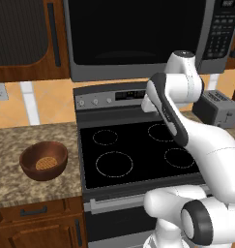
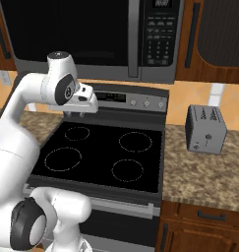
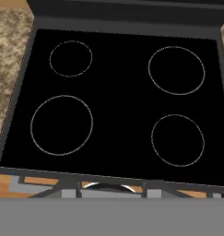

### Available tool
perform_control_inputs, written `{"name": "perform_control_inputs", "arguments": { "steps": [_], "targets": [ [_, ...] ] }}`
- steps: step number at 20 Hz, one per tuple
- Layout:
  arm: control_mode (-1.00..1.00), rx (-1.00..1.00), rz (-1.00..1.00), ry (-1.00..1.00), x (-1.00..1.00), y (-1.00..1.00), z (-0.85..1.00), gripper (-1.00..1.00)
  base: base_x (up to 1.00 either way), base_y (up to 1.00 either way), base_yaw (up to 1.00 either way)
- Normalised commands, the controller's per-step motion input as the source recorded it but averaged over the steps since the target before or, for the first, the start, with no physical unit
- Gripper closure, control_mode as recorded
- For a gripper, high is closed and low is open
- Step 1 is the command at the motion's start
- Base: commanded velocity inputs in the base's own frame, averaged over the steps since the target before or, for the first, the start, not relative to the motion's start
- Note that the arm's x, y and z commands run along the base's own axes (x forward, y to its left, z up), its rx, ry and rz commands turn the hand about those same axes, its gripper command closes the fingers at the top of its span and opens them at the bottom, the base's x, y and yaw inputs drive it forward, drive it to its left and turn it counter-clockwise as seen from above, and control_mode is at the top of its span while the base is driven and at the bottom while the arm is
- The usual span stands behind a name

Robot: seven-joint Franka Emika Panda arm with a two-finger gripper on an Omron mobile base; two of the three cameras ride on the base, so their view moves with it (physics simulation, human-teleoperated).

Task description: Open the microwave, place the bowl with waffle inside the microwave, then close the microwave door and turn it on.

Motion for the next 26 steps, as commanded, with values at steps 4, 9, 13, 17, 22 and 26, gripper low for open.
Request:
{"name": "perform_control_inputs", "arguments": {
  "steps": [4, 9, 13, 17, 22, 26],
  "targets": [
    [-1.0, 0.0, 0.0, 0.0, -0.05, -0.03, -0.02, -1.0, 0.0, 0.0, 0.0],
    [-1.0, 0.0, 0.0, -0.4, -0.44, -0.15, 0.01, -1.0, 0.0, 0.0, 0.0],
    [-1.0, 0.02, 0.0, -0.6, -0.42, -0.44, 0.43, -1.0, 0.0, 0.0, 0.0],
    [-1.0, 0.11, 0.0, -0.29, 0.0, -0.63, 0.86, -1.0, 0.0, 0.0, 0.0],
    [-1.0, 0.04, -0.09, -0.29, 0.0, -0.63, 0.67, -1.0, 0.0, 0.0, 0.0],
    [-1.0, 0.0, -0.15, -0.17, 0.01, -0.74, 0.52, -1.0, 0.0, 0.0, 0.0]
  ]
}}
